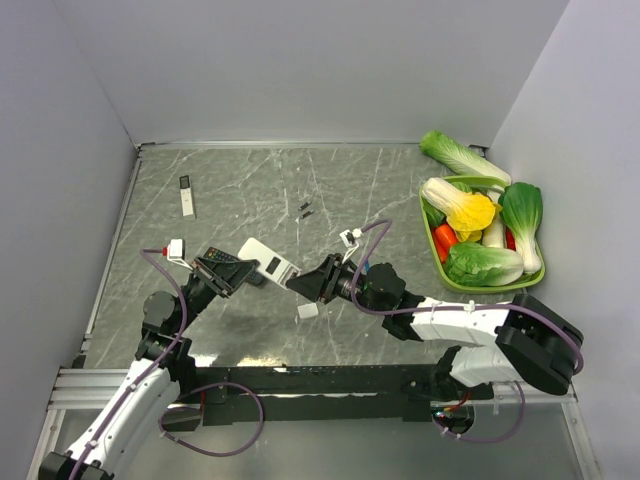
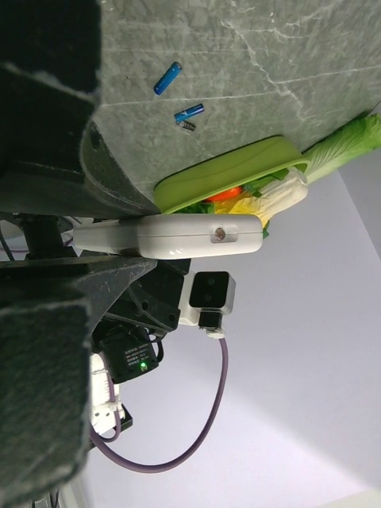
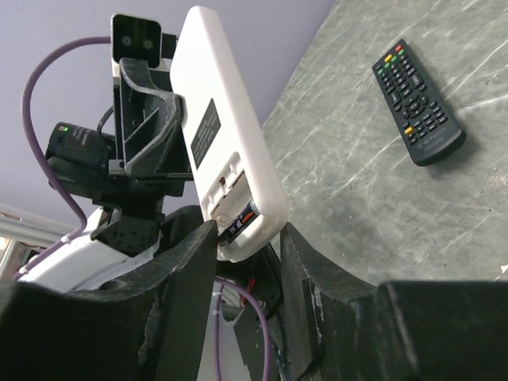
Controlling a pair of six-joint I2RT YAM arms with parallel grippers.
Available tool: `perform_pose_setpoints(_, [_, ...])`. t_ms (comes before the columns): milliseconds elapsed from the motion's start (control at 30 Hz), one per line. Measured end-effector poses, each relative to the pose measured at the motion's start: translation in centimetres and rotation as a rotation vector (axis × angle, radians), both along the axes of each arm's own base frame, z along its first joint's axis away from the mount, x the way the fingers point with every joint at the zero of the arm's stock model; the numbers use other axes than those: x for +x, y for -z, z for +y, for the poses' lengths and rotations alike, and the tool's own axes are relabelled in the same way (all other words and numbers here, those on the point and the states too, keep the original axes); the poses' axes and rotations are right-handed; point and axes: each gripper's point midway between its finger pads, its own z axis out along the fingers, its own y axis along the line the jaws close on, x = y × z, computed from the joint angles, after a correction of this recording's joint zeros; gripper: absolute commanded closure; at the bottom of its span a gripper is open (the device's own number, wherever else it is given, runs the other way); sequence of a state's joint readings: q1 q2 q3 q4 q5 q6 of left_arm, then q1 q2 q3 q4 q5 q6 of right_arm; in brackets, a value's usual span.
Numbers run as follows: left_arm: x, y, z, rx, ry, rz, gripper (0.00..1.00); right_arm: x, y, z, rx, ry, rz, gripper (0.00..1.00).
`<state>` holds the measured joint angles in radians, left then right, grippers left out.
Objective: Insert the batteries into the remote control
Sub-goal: Load the battery into the remote control.
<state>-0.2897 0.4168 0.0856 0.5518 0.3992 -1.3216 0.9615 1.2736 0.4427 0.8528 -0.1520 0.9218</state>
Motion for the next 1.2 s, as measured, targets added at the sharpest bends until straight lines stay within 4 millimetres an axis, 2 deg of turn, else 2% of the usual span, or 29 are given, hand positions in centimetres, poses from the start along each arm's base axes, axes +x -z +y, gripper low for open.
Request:
perform_pose_setpoints(133, [0.0, 0.0, 0.0, 0.001, -0.002, -0.001, 0.99, 0.0, 0.2, 0.2, -0.005, -0.007, 0.001, 0.72])
perform_pose_setpoints(267, [0.1, -0.1, 0.1, 0.001, -0.009, -0.008, 0.99, 0.0, 0.2, 0.1, 0.000, -0.002, 0.015, 0.87])
perform_pose_setpoints(467, [0.1, -0.2, 0.1, 0.007, -0.012, -0.021, 0.98, 0.0, 0.0, 0.1, 0.009, 0.001, 0.025, 1.00])
perform_pose_setpoints(567, [0.1, -0.4, 0.1, 0.005, -0.012, -0.028, 0.72, 0.0, -0.2, 0.2, 0.017, -0.002, 0.021, 1.00])
perform_pose_setpoints(600, [0.1, -0.4, 0.1, 0.004, -0.012, -0.031, 0.56, -0.1, -0.3, 0.2, 0.021, -0.006, 0.019, 1.00])
perform_pose_setpoints(767, [-0.1, -0.9, 0.1, -0.014, -0.004, -0.042, 0.29, -0.3, -0.7, 0.3, 0.037, -0.027, 0.003, 1.00])
perform_pose_setpoints(833, [-0.1, -0.9, 0.1, -0.016, -0.004, -0.048, 0.26, -0.4, -0.5, 0.5, 0.032, -0.035, 0.007, 1.00])
perform_pose_setpoints(933, [0.0, -0.8, 0.1, -0.021, -0.002, -0.045, 0.26, -0.6, -0.2, 0.6, 0.030, -0.050, 0.014, 1.00])
perform_pose_setpoints(1033, [0.1, -0.5, 0.0, -0.019, -0.002, -0.037, 0.31, -0.7, -0.4, 0.7, 0.038, -0.057, 0.016, 1.00])
perform_pose_setpoints(1100, [0.2, -0.5, 0.0, -0.020, -0.002, -0.036, 0.39, -0.8, -0.6, 0.7, 0.050, -0.064, 0.014, 1.00])
perform_pose_setpoints(1133, [0.3, -0.5, 0.0, -0.021, -0.002, -0.037, 0.45, -0.8, -0.7, 0.8, 0.053, -0.068, 0.013, 1.00])
perform_pose_setpoints(1167, [0.3, -0.5, 0.0, -0.021, -0.002, -0.038, 0.56, -0.9, -0.8, 0.8, 0.056, -0.073, 0.015, 1.00])
perform_pose_setpoints(1200, [0.3, -0.5, 0.0, -0.022, -0.002, -0.038, 0.60, -1.0, -0.7, 0.8, 0.055, -0.076, 0.016, 1.00])
